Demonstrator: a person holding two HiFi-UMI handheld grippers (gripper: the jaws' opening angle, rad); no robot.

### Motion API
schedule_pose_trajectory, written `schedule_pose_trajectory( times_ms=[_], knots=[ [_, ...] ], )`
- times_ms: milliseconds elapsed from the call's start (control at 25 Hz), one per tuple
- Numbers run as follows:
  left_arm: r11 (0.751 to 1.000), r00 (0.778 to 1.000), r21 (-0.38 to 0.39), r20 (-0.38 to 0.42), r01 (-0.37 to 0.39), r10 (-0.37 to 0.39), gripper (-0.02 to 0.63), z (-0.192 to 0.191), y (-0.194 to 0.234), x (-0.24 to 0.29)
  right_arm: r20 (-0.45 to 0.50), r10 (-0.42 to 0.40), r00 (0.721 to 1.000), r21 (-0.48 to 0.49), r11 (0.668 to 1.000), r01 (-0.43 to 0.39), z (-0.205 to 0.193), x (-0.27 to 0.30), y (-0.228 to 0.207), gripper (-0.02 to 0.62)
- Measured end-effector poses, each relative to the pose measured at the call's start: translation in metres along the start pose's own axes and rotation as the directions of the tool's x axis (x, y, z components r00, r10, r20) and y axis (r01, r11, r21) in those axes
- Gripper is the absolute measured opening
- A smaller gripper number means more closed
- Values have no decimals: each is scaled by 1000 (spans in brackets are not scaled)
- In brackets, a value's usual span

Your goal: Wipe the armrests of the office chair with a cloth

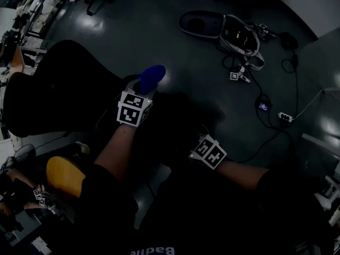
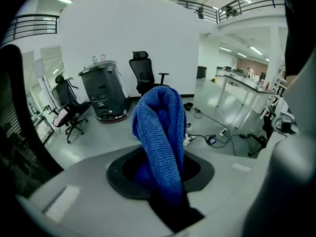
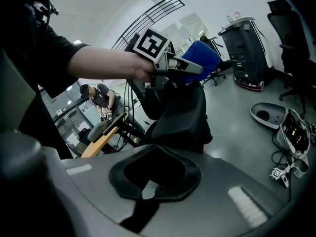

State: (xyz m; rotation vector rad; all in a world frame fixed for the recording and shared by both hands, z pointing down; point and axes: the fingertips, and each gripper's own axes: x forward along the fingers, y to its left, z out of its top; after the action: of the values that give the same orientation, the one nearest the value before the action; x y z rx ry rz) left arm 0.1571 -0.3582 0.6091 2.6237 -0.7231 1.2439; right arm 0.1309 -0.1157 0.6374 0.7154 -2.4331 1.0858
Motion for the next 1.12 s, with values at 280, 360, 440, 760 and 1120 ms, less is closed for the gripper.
schedule_pose_trajectory(
  times_ms=[280, 360, 440, 760, 1120],
  knots=[
    [998, 997, -20, 57, 51, -50, 130, 5, -43, -11, -1, 0, 1000, 16, 1000, 0, -4, 0, 1, 5],
    [997, 995, -28, 67, 74, -72, 129, 7, -59, -15, 1, -1, 1000, 23, 1000, 1, -5, -2, 2, 5],
    [995, 993, -36, 70, 96, -93, 129, 5, -76, -17, 3, -3, 1000, 30, 1000, 3, -6, -3, 1, 5],
    [984, 981, -64, 116, 166, -158, 129, -1, -127, -33, 9, -30, 1000, 38, 999, 29, -10, -1, 2, 5],
    [966, 963, -101, 152, 238, -221, 129, -12, -175, -57, 17, -67, 998, 34, 997, 67, -14, -2, 6, 5]
  ],
)
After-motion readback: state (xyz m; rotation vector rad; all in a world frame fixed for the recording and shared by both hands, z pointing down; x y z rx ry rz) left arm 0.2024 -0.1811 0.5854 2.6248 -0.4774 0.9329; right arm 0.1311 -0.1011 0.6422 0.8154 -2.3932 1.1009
